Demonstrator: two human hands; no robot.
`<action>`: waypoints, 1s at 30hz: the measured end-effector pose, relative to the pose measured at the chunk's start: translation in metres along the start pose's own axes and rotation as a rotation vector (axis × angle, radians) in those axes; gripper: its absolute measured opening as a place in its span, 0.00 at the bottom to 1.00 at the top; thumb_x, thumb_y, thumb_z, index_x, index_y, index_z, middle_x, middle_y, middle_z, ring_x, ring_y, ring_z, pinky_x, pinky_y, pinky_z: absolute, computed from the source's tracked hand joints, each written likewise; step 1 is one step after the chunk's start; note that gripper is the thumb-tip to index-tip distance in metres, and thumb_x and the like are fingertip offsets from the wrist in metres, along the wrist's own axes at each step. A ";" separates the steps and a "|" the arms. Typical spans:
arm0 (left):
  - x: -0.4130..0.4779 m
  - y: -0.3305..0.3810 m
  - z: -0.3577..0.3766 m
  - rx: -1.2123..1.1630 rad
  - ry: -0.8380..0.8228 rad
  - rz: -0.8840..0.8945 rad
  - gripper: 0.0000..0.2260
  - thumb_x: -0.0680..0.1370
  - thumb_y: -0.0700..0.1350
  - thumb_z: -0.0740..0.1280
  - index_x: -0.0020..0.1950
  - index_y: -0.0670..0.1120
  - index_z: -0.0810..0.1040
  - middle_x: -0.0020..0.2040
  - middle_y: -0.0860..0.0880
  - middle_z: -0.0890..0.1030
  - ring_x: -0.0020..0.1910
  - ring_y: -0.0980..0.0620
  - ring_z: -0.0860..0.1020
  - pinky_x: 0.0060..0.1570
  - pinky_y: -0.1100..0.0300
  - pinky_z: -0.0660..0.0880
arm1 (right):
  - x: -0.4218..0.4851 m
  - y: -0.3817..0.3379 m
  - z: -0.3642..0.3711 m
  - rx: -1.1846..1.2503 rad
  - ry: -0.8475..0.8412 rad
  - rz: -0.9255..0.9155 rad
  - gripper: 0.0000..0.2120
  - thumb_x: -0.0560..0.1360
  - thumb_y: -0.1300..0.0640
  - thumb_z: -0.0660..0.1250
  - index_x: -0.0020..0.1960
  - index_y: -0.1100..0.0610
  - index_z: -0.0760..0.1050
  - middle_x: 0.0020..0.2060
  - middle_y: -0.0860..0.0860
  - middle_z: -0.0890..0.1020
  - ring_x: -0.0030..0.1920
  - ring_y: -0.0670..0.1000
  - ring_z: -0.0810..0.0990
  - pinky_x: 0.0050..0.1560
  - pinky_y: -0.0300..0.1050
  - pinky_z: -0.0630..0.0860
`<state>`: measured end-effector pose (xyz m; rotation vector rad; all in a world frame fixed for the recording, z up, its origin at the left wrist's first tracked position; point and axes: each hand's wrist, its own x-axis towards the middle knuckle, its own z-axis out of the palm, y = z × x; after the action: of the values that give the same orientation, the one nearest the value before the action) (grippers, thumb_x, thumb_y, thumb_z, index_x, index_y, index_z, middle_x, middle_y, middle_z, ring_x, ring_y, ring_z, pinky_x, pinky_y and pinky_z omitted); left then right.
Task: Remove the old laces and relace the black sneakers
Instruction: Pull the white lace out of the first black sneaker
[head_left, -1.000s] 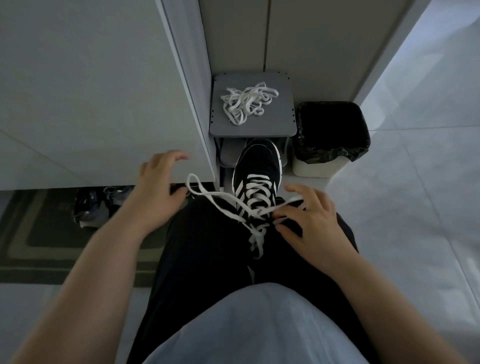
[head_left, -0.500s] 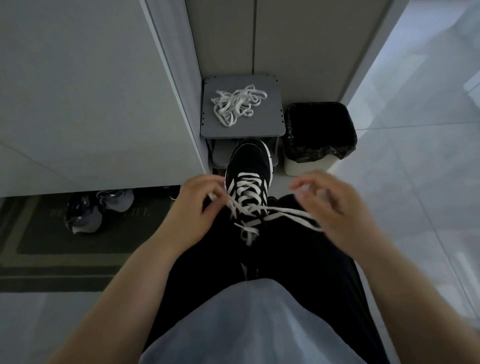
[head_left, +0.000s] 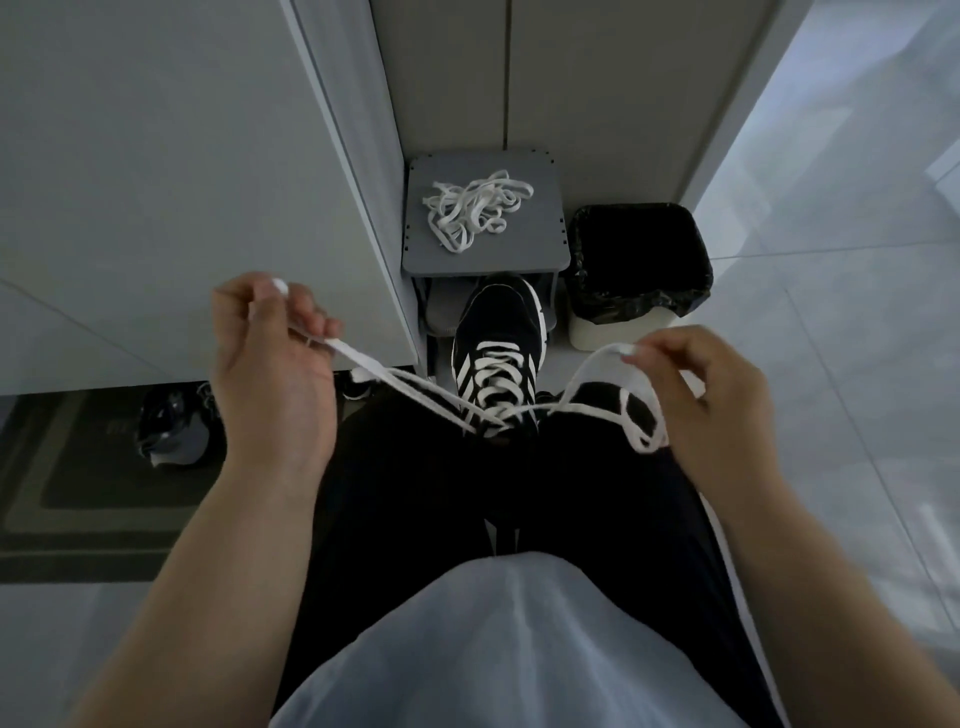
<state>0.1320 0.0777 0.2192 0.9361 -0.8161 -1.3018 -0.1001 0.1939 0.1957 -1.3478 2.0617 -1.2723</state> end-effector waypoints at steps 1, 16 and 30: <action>0.000 -0.002 0.000 0.085 -0.051 -0.011 0.10 0.79 0.36 0.54 0.41 0.48 0.69 0.29 0.53 0.71 0.31 0.55 0.68 0.36 0.63 0.67 | -0.001 -0.004 -0.004 0.047 -0.088 -0.024 0.06 0.75 0.59 0.67 0.43 0.48 0.77 0.42 0.39 0.81 0.45 0.35 0.78 0.45 0.23 0.69; -0.023 -0.054 -0.022 1.359 -0.614 0.276 0.06 0.75 0.48 0.67 0.44 0.47 0.80 0.49 0.52 0.73 0.51 0.52 0.67 0.51 0.64 0.63 | -0.011 0.008 0.047 -0.377 -0.424 -0.126 0.18 0.76 0.50 0.64 0.65 0.52 0.71 0.58 0.48 0.78 0.60 0.50 0.73 0.69 0.47 0.59; -0.021 -0.045 -0.003 1.367 -0.834 0.218 0.08 0.78 0.51 0.61 0.54 0.50 0.76 0.49 0.56 0.75 0.47 0.59 0.75 0.47 0.63 0.73 | -0.009 0.000 0.066 -0.307 -0.394 0.067 0.10 0.70 0.44 0.70 0.43 0.50 0.78 0.32 0.42 0.79 0.39 0.47 0.80 0.57 0.51 0.73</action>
<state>0.1136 0.0972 0.1776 1.2266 -2.5482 -0.7835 -0.0501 0.1695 0.1598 -1.4990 2.0468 -0.6135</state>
